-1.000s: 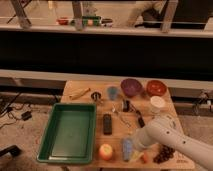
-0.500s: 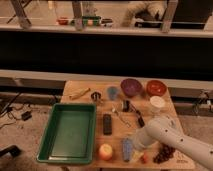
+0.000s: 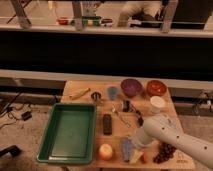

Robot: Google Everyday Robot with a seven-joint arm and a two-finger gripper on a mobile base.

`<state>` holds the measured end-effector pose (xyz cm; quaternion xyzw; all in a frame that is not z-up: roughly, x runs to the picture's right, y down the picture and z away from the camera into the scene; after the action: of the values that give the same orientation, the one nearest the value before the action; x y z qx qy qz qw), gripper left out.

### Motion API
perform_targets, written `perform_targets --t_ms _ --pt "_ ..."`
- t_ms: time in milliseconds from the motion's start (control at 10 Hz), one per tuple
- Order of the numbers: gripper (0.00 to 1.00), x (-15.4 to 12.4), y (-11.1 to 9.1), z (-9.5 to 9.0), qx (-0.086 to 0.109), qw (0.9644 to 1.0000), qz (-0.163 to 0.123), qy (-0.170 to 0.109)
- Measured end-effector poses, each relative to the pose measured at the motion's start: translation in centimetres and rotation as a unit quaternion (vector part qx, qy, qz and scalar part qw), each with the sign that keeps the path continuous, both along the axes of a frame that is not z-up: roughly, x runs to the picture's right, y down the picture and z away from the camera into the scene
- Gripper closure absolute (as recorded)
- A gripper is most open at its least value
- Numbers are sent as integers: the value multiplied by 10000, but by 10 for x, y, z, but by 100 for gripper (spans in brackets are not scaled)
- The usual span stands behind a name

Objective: Wipe table surface with sponge

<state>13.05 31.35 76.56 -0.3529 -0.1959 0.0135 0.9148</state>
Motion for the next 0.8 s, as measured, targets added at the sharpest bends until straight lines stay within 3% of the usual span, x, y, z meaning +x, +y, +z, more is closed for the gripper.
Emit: perform_targets --t_ms 400,800 --pt "69 4 1 0 24 9999 74 80" --pt "73 9 0 -2 74 9998 127 147"
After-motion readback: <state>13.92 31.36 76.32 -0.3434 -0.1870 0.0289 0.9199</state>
